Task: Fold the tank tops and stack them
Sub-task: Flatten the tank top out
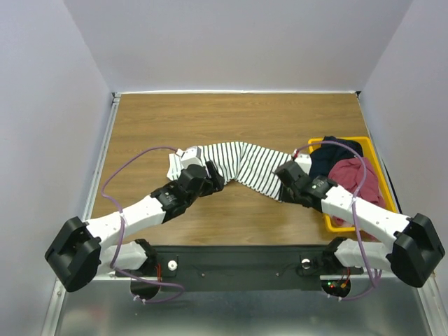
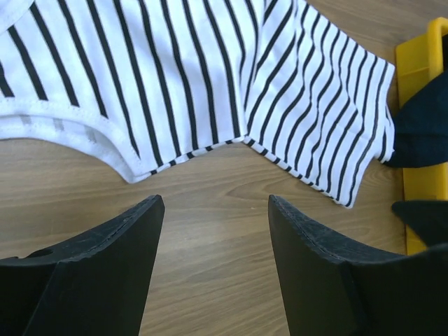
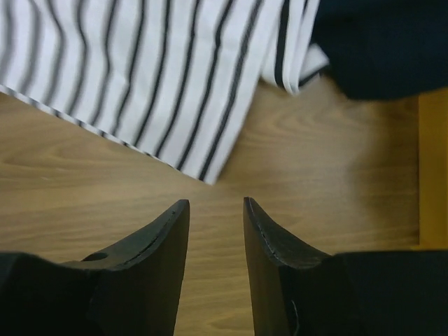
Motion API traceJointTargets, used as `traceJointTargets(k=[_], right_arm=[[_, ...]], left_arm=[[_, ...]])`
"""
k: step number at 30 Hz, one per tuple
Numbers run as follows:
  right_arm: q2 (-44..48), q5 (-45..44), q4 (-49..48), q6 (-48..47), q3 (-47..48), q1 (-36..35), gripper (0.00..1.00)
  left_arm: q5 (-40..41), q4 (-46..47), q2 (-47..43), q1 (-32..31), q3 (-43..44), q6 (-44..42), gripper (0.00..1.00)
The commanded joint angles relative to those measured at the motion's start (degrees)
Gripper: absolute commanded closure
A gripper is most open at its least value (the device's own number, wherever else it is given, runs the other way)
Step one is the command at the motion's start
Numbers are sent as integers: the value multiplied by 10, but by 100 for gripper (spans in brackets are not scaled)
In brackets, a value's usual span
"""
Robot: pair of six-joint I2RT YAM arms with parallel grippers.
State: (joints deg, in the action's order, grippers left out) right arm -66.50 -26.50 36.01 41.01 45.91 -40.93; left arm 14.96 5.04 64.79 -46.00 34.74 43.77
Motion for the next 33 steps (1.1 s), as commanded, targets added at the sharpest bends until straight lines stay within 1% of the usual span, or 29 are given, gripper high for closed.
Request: traceJointTargets(k=[1,2,3,9,12,17,19,20,23,24,26,28,29,30,31,32,33], right_arm=[[16,39,-56,52,-57,-1,58],[20,37,-60,56,-64,-1,57],[24,35,-63,63,-69,-1,57],[6,25,-90,67,-76,-1,50],[-12,24,-115,70,-83,0,48],[-57,10,-144,71,-85,-2,48],[-76,3,-154,72,-83,-1,48],[-81,-1,-156,72,-81,-1,48],[-97,-25,-158,74,-79,-1,48],[-100,-31,-159,73,-79,-1,48],[-108,-43,-160,72,-79,-1,48],[-122,-50,-164,68,-75,-1,51],[-128,-49,-166,64,-73,-1,55],[-134,-48,-168,61,-72,-1,59],[-143,-44,-175,57,-67,-1,74],[-149,-38,-178,55,-65,-1,81],[-154,-34,-181,49,-63,-1,86]], left_arm=[[35,52,-6,-1,-21,49,28],[39,54,-4,-1,-30,54,27],[45,59,1,-1,-33,58,24],[57,73,72,2,-33,79,20],[67,85,95,14,-34,85,19],[71,103,143,56,-21,77,20],[63,106,173,65,-9,68,30],[61,107,183,73,0,66,38],[51,114,222,77,13,60,42],[51,116,231,81,16,60,46],[45,120,255,86,23,57,53],[44,122,270,95,31,53,67],[45,121,272,100,37,52,81],[45,119,274,105,40,51,88],[47,114,276,117,44,49,94],[48,111,276,123,51,47,99],[52,108,276,129,56,41,100]])
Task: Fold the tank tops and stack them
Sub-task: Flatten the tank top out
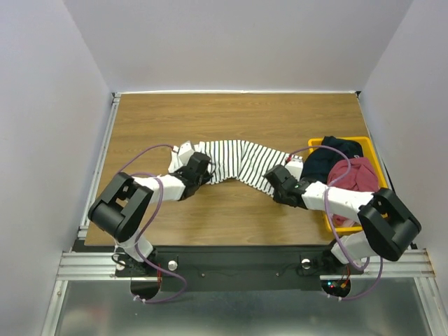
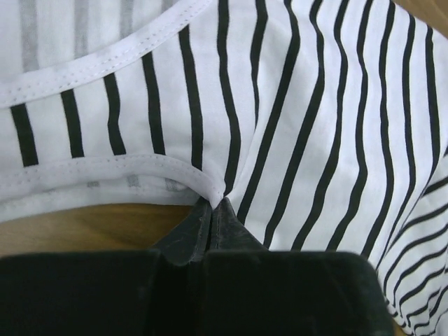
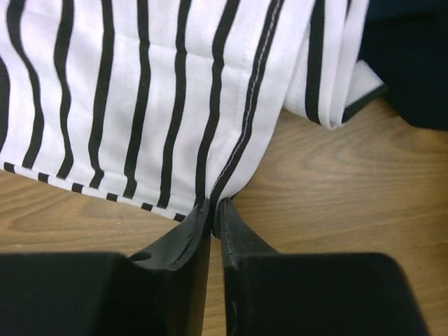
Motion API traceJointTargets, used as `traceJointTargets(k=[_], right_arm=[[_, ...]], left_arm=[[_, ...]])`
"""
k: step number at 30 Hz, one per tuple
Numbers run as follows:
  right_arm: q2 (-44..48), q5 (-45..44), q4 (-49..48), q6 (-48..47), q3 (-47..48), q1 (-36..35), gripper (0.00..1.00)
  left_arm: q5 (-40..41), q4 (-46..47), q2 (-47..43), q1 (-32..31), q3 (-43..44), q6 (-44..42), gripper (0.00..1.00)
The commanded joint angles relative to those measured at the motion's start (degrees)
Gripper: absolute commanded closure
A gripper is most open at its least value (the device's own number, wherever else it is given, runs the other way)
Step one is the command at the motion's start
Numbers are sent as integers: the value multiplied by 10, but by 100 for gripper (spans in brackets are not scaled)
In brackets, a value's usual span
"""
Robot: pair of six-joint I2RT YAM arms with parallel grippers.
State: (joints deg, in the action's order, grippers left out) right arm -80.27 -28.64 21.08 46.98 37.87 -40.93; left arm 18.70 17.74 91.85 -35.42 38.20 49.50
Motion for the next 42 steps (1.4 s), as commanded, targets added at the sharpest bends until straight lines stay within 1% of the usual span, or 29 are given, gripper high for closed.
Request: traceJointTargets(k=[1,2,5,7,8,9,10,12,13,14,15,16,17,19,20,21,22,23,26,28,29,30,31,32,34,35,36,39,42], right_arm=[[-24,-4,-36,-14,19,-2,96],[-26,3,-36,-16,22,-1,100],[-16,49,-38,-23,32,-6,100],[-6,68,-43,-16,44,-23,100],[-6,82,-44,-2,55,-50,100],[-15,87,-45,7,66,-66,100],[-24,86,-46,15,97,-103,100],[-52,80,-49,37,132,-138,100],[-86,78,-53,42,153,-152,100],[-104,78,-55,43,188,-174,100],[-119,82,-57,43,208,-180,100],[-148,87,-61,39,224,-185,100],[-158,96,-65,34,248,-186,98],[-174,97,-69,21,265,-186,90],[-179,95,-70,17,273,-186,79],[-177,92,-70,8,282,-186,73],[-175,91,-71,4,287,-186,68],[-169,85,-71,0,290,-186,58],[-139,69,-71,-12,290,-186,47],[-103,59,-70,-16,276,-186,44],[-90,44,-70,-19,269,-185,41],[-62,39,-70,-22,262,-185,39],[-50,32,-70,-25,256,-185,38],[-38,20,-66,-27,244,-183,38],[-2,2,-54,-29,223,-181,39],[9,-4,-49,-29,216,-176,39],[19,-4,-44,-28,207,-172,39],[65,4,-36,-29,173,-148,42],[96,12,-31,-29,147,-128,45]], left_arm=[[17,-28,5,39,26,-19,100],[20,-32,4,46,38,-23,100],[27,-43,7,83,75,-41,100],[20,-59,17,102,109,-62,100],[19,-65,32,118,151,-69,100],[20,-73,42,124,175,-74,100],[17,-86,61,133,197,-85,100],[10,-99,82,154,262,-91,100],[-5,-104,92,159,283,-96,100],[-9,-111,115,163,330,-110,100],[-10,-123,126,166,357,-118,98],[-19,-150,148,170,384,-127,92],[-18,-163,155,171,424,-140,70],[-16,-175,149,172,439,-149,46],[-16,-175,128,172,440,-150,37],[-16,-173,113,172,430,-151,29],[-22,-171,85,172,426,-150,26],[-25,-171,71,171,420,-149,25],[-39,-173,10,164,378,-128,25],[-33,-176,-24,153,321,-107,25],[-27,-176,-60,138,297,-97,27],[-16,-176,-79,129,241,-86,30],[-12,-175,-98,120,211,-71,34],[-9,-175,-137,101,149,-39,48],[4,-174,-191,68,89,6,51],[12,-176,-206,53,63,6,53],[22,-176,-221,20,18,38,58],[20,-198,-266,-20,-54,102,61],[12,-201,-289,-74,-95,141,61]])
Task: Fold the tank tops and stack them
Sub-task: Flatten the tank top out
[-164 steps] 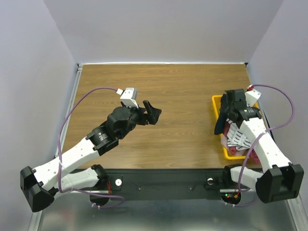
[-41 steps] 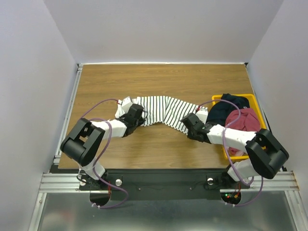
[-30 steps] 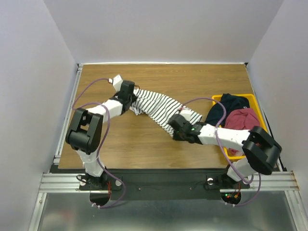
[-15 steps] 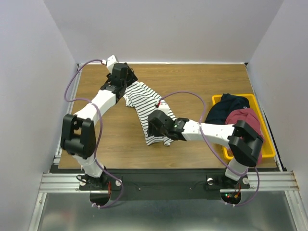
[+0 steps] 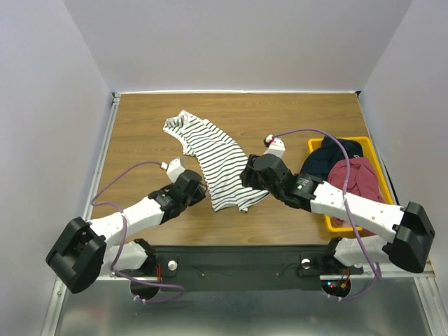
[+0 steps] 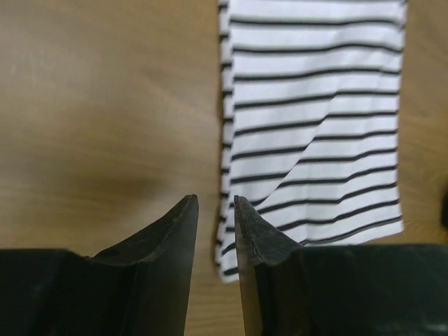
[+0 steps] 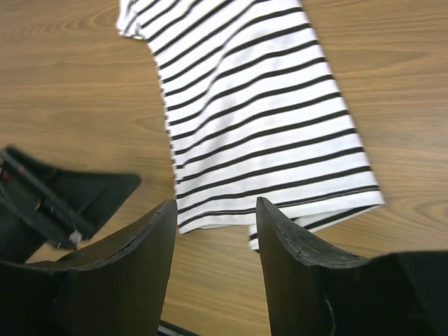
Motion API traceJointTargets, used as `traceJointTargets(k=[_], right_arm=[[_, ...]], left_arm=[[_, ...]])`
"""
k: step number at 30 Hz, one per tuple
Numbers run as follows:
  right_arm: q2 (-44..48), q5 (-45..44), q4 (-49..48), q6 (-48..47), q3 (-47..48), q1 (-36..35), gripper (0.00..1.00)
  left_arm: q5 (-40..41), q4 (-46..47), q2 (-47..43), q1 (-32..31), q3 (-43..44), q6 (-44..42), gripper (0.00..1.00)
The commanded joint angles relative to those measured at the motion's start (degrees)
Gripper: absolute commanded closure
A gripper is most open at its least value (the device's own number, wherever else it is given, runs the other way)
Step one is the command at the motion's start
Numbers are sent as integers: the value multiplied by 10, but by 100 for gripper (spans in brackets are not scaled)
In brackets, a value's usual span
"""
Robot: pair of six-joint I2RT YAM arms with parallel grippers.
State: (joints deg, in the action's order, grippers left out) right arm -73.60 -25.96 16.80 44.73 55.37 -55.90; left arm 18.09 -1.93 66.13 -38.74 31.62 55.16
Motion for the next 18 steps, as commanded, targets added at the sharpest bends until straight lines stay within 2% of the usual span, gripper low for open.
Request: traceJointTargets(k=[1,6,8,13,18], right_arm=[[35,-13,13,-6,-34,26,46],[52,-9,16,2,-68,37,46],[51,-10,15,8,-82,40,46],[50,-9,16,18,-100,40,47],[62,-16,17,20,-113,42,47]], left_arm=[[19,-4,-32,-54,-35,100,62],[12,16,-7,-89,-48,109,51],[-5,52,3,-93,-46,100,50],[-10,48,41,-100,-38,107,54],[1,32,34,-108,-48,146,59]])
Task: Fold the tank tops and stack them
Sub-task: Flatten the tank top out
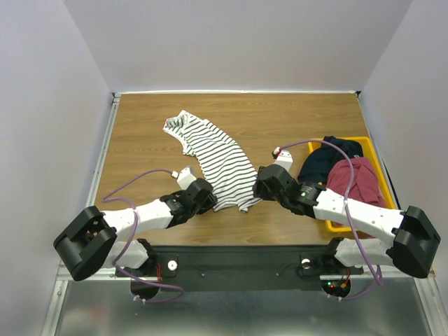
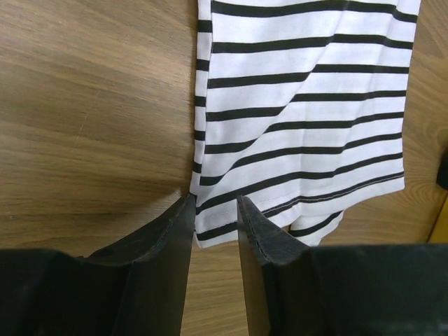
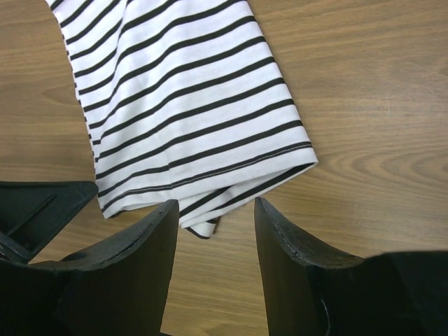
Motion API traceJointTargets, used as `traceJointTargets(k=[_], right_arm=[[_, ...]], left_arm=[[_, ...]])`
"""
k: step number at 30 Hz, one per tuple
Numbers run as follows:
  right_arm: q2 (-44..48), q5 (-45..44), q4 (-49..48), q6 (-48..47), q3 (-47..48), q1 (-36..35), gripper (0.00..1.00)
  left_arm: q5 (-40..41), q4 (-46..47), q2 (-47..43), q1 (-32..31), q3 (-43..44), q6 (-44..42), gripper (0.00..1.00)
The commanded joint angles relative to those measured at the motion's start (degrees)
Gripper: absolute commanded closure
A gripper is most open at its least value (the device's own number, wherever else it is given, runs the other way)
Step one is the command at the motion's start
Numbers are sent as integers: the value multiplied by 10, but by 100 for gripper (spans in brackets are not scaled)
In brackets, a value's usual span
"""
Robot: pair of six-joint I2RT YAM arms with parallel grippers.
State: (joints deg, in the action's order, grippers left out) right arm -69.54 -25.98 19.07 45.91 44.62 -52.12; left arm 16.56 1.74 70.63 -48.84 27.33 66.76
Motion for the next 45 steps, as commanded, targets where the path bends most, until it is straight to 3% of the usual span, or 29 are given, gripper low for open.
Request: traceJointTargets(k=[1,22,38,41,44,45], right_arm=[[21,-16,-7,8,-6,5,47],[8,-19,-6,17,-17,7,47],[4,-23,-6,24,-25,8,47],[3,-23,-7,26,-27,8,47],[4,-23,-7,27,-29,9,47],[5,-21,-6,27,-30,9,47]], left_arm=[[17,-7,-10,-9,-4,31,59],[22,-45,-1,-24,-3,56,62],[0,-8,32,-33,-7,52,62],[-1,-6,32,-33,-7,52,66],[2,-6,27,-34,-3,45,81],[4,-6,23,-33,3,38,90]])
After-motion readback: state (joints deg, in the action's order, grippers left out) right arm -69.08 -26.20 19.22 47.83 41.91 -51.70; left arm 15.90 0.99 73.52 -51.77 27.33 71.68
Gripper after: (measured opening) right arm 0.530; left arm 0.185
